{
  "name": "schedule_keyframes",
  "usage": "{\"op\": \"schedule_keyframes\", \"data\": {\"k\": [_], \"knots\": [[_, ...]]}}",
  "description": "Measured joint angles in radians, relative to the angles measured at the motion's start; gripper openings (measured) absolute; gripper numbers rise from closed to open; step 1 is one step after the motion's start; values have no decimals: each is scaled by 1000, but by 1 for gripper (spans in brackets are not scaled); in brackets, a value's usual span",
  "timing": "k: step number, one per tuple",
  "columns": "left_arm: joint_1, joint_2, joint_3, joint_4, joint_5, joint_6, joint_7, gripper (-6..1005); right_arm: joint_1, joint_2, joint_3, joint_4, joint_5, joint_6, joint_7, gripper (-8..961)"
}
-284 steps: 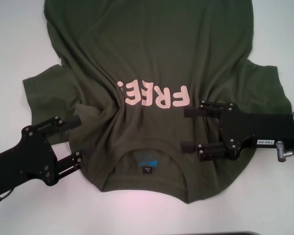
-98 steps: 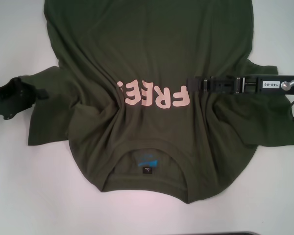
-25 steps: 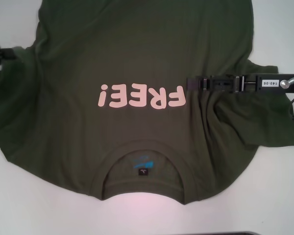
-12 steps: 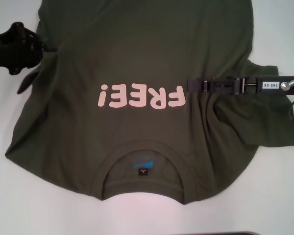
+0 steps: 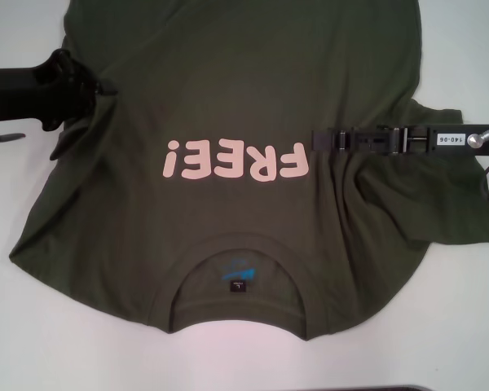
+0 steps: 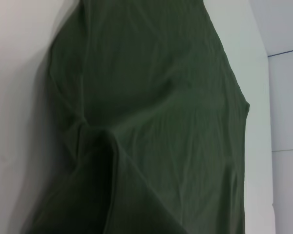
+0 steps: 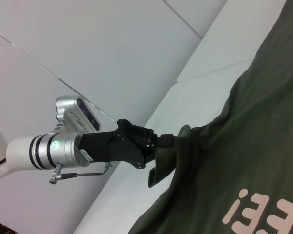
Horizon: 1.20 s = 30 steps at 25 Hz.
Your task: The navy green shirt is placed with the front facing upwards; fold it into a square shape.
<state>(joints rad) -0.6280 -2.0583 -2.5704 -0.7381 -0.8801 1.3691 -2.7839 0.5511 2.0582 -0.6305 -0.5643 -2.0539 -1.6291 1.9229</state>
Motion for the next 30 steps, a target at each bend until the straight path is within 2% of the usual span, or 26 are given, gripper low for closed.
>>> {"op": "schedule_keyframes", "data": {"k": [6, 10, 16, 21, 27, 30], "knots": [[2, -3, 11, 3, -7, 11, 24, 32, -2, -6, 2, 4, 0, 0, -1, 914], [3, -18, 12, 3, -8, 15, 58, 43, -2, -9, 4, 5, 0, 0, -5, 914], [-12, -25, 19, 7, -8, 11, 64, 246, 1, -9, 3, 6, 0, 3, -5, 915], [-22, -19, 38, 8, -4, 15, 52, 480, 2, -10, 1, 6, 0, 7, -1, 915], [-21, -8, 72, 1, 2, 23, 13, 623, 4, -12, 0, 6, 0, 8, 0, 914], [-22, -8, 109, -17, 5, 30, 3, 622, 5, -13, 0, 6, 0, 7, 2, 914]]}}
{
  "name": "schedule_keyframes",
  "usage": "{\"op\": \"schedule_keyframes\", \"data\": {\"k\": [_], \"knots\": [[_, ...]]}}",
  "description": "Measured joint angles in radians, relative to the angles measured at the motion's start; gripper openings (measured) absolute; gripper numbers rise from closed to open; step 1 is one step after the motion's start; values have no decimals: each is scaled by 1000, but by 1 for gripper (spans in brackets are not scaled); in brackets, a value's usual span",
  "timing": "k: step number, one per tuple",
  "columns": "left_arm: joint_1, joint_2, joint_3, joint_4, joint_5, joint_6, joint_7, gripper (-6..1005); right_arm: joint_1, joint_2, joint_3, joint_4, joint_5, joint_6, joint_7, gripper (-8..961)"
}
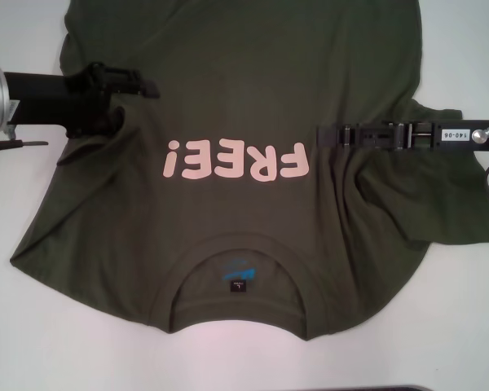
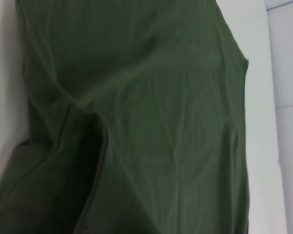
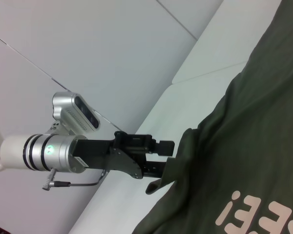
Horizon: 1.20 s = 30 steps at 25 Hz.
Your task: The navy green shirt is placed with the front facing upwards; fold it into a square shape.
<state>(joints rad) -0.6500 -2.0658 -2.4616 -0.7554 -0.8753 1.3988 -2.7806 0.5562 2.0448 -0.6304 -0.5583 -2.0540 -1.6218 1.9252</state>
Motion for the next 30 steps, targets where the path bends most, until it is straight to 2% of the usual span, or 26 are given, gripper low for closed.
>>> {"op": "schedule_keyframes", "data": {"k": [4, 7, 12, 17, 22, 30], "knots": [[3, -6, 72, -78, 13, 2, -41, 615, 1, 0, 0, 0, 0, -1, 2, 914], [6, -18, 83, -153, 16, 28, -54, 612, 0, 0, 0, 0, 0, 1, 2, 915], [-2, -20, 85, -199, 11, 67, -57, 612, -3, -1, 4, 0, 0, 1, 3, 915], [-19, -8, 132, -238, 82, 92, -95, 612, -1, -1, 3, 0, 0, 1, 3, 914], [-26, -4, 136, -269, 138, 114, -106, 612, 1, -3, 4, 0, 0, 1, 3, 915], [-49, 1, 138, -280, 129, 175, -76, 612, 4, -4, 4, 0, 0, 1, 6, 914]]}}
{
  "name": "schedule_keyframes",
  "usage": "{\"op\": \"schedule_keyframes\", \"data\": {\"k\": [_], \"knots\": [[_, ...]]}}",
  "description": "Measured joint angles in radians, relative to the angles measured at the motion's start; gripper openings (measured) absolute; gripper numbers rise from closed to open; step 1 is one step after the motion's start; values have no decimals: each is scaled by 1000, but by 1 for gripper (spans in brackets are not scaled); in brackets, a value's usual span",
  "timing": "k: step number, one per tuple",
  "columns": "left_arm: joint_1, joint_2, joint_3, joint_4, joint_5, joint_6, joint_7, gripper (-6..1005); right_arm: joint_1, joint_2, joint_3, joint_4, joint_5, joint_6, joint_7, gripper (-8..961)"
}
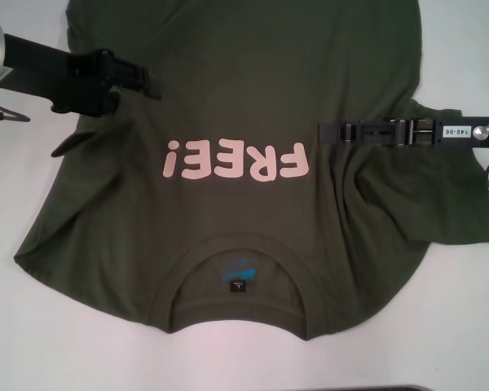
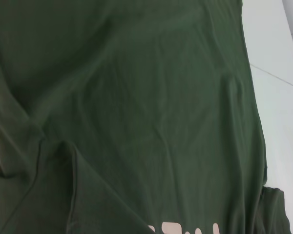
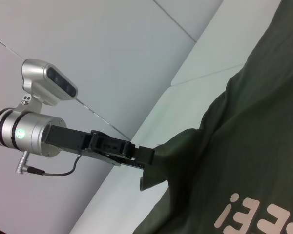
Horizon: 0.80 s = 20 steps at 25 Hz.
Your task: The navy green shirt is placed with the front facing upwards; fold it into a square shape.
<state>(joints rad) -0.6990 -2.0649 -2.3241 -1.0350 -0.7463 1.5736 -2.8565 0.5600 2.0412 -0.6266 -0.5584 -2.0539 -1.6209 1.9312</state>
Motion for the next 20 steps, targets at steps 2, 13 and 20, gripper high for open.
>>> {"op": "schedule_keyframes", "data": {"k": [2, 13, 20], "knots": [[-2, 0, 0, -2, 1, 7, -2, 612, 0, 0, 0, 0, 0, 1, 4, 914], [20, 7, -30, -44, -12, 44, -1, 612, -2, -3, 1, -1, 0, 8, 8, 915], [7, 7, -24, -19, 0, 48, 9, 612, 2, -4, -3, 0, 0, 17, 8, 914]]}}
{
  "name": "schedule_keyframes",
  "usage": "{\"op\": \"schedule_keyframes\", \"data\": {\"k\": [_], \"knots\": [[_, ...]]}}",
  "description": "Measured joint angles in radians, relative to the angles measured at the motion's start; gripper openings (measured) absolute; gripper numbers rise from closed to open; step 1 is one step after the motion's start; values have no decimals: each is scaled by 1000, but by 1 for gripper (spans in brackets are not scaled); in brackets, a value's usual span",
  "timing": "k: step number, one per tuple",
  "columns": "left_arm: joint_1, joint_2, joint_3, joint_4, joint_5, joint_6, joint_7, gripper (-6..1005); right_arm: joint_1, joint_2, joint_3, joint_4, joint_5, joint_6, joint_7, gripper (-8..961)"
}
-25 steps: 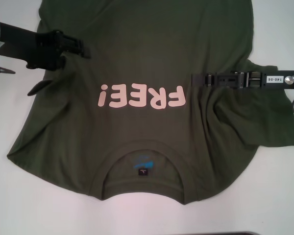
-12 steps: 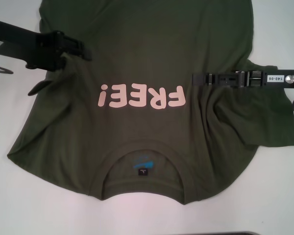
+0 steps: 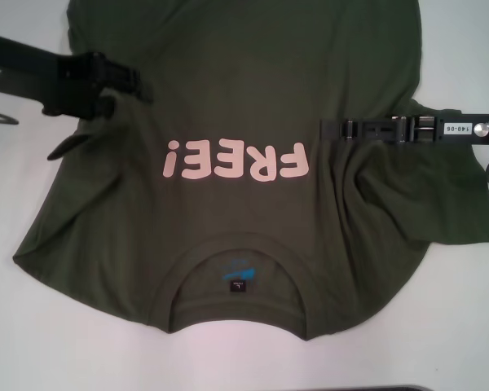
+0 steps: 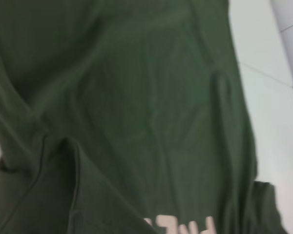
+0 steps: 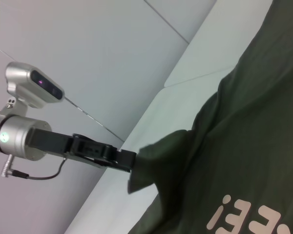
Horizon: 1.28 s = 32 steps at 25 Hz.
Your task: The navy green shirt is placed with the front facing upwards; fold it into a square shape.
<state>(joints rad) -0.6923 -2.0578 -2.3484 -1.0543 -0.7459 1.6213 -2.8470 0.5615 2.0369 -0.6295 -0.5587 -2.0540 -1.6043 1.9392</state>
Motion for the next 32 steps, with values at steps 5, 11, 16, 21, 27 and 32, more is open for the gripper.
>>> {"op": "schedule_keyframes", "data": {"k": [5, 11, 16, 21, 27, 32], "knots": [[-11, 15, -7, 67, 55, -23, -10, 612, 0, 0, -1, 0, 0, 0, 0, 915], [-5, 12, -5, 79, 53, -22, 3, 612, 0, 0, -1, 0, 0, 0, 1, 915], [7, 16, -29, 68, 42, -20, 5, 613, -4, 1, -1, 0, 0, -2, 2, 915], [21, 20, -45, 69, 39, -33, 7, 613, -8, 1, 2, 0, 0, -1, 2, 915], [47, -15, -51, 98, 48, -170, -2, 613, -2, 0, 0, 0, 0, 0, 7, 914], [45, -12, -43, 188, 50, -248, -3, 613, -5, -1, -1, 0, 0, 0, 12, 914]]}}
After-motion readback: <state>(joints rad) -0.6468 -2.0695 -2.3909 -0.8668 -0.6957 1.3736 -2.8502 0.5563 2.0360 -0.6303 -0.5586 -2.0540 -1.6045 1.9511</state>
